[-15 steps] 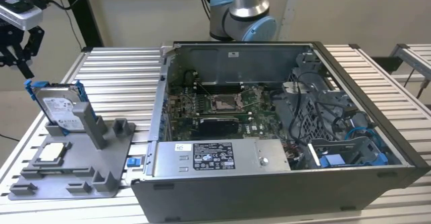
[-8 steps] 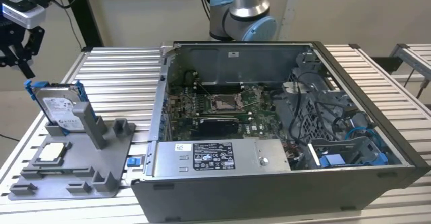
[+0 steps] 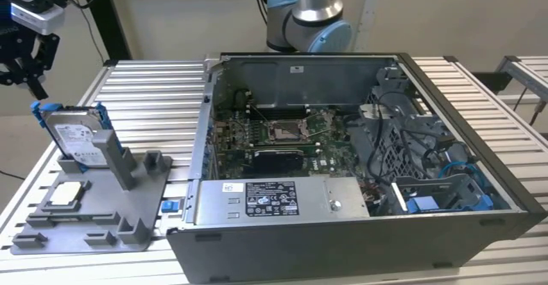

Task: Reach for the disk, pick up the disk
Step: 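Pick up the disk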

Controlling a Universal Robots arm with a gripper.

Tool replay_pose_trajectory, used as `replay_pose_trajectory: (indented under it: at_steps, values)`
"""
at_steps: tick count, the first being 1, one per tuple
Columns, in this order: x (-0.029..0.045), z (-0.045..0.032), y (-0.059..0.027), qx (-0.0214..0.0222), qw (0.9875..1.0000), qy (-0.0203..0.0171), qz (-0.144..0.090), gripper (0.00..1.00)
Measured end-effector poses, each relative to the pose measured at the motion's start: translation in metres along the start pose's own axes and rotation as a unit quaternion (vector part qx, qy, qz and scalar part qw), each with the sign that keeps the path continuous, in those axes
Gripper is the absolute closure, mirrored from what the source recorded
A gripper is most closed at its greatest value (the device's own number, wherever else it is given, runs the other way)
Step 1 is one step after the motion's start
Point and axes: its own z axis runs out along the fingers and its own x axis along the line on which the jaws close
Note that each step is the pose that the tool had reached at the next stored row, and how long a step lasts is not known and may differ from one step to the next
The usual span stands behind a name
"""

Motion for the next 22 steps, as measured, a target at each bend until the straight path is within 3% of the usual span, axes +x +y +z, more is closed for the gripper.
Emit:
replay_pose_trajectory:
  at_steps: [5,11,17,22]
  values:
    - [0.0000,0.0000,-0.0001,0.0005,0.9990,0.0008,-0.045,1.00]
    - [-0.0001,0.0002,-0.0001,0.0039,0.9950,-0.0001,-0.100,1.00]
    - [0.0000,0.0008,-0.0001,0.0099,0.9881,-0.0029,-0.154,1.00]
    - [-0.0001,0.0009,-0.0001,0.0126,0.9800,-0.0039,-0.199,1.00]
